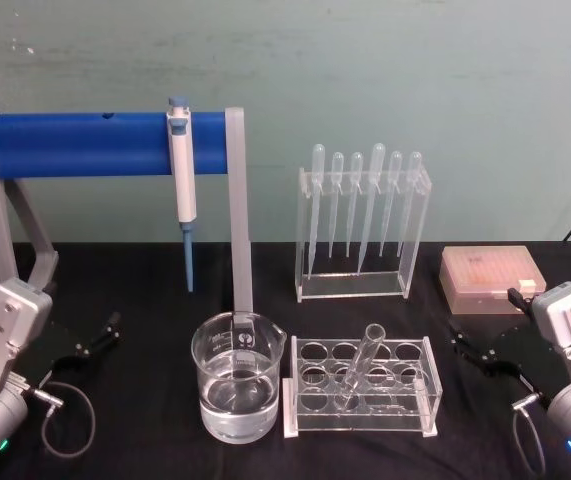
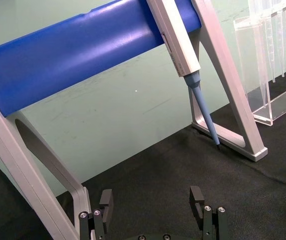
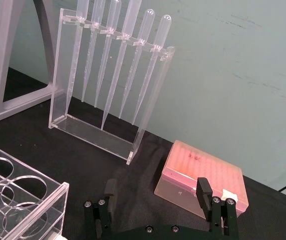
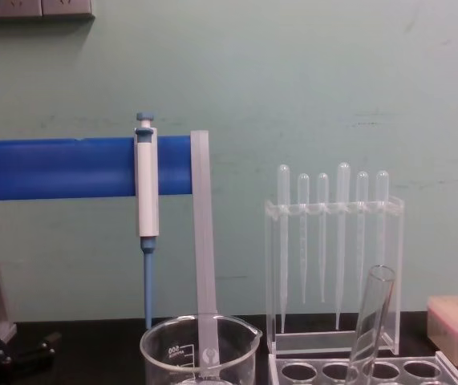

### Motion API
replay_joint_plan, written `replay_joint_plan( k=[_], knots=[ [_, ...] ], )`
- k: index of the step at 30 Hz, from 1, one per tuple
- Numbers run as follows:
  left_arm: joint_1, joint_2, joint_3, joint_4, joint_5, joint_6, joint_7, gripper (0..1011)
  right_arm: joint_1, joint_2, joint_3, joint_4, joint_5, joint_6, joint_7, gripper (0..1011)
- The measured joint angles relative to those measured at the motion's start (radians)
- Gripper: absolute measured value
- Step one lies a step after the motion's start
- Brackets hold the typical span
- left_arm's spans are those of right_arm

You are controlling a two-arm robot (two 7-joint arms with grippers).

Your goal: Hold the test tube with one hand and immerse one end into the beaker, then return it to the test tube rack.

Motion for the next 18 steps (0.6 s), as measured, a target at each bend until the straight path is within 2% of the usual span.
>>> replay_joint_plan(
  k=[18],
  knots=[
    [0.000, 0.000, 0.000, 0.000, 0.000, 0.000, 0.000, 1000, 0.000, 0.000, 0.000, 0.000, 0.000, 0.000, 0.000, 1000]
  ],
)
